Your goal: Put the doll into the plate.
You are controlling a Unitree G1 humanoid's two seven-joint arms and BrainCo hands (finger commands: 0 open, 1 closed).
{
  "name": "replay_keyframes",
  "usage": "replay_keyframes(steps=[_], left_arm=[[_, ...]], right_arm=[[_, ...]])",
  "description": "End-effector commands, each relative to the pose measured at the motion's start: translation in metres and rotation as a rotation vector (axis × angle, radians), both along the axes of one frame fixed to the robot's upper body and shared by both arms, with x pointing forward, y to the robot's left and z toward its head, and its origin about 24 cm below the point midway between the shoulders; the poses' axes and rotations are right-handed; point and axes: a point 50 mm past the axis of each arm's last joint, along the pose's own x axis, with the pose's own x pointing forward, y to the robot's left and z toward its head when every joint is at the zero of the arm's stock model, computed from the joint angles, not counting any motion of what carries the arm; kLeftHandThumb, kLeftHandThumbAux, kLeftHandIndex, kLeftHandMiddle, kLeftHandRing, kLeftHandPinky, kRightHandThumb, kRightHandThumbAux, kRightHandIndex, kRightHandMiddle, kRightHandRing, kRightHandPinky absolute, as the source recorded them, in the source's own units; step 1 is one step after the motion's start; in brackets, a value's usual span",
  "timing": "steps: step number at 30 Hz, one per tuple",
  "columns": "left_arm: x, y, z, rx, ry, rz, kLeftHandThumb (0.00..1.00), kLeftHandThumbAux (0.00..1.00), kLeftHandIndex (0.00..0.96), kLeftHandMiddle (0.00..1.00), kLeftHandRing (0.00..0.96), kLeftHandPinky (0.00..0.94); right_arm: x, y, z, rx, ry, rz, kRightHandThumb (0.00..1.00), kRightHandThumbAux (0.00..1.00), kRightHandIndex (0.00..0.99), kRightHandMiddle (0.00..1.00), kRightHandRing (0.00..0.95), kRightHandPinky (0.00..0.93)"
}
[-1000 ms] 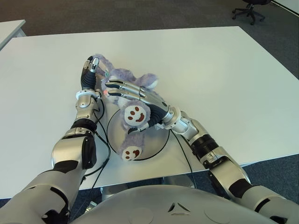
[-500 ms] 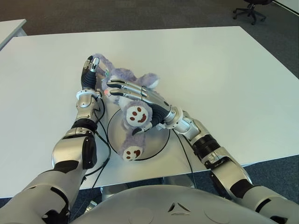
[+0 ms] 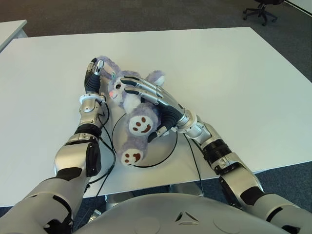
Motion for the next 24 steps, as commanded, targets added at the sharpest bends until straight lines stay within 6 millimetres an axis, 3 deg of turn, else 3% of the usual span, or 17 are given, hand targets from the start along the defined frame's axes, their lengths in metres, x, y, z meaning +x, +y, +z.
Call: replay_keyframes(steps=[1,24], left_arm=[[-0.034,-0.011,-0.052,-0.052,0.218,0.015,0.0,0.392,0.0,0.066,0.017,0.0],[-0.032,-0.013,-0.052,-0.051,0.22,0.004,0.0,0.374,0.0,0.058,0.007,0.0]], right_arm=[[-0.002,-0.006,-0.012,0.0,0.025,-0.025,0.037,0.262,0.0,0.0,0.0,0.0],[0.009,-0.018,0.009,0.091,-0.127,-0.13,0.0,0.326,0.0,0.0,0.0,0.0]])
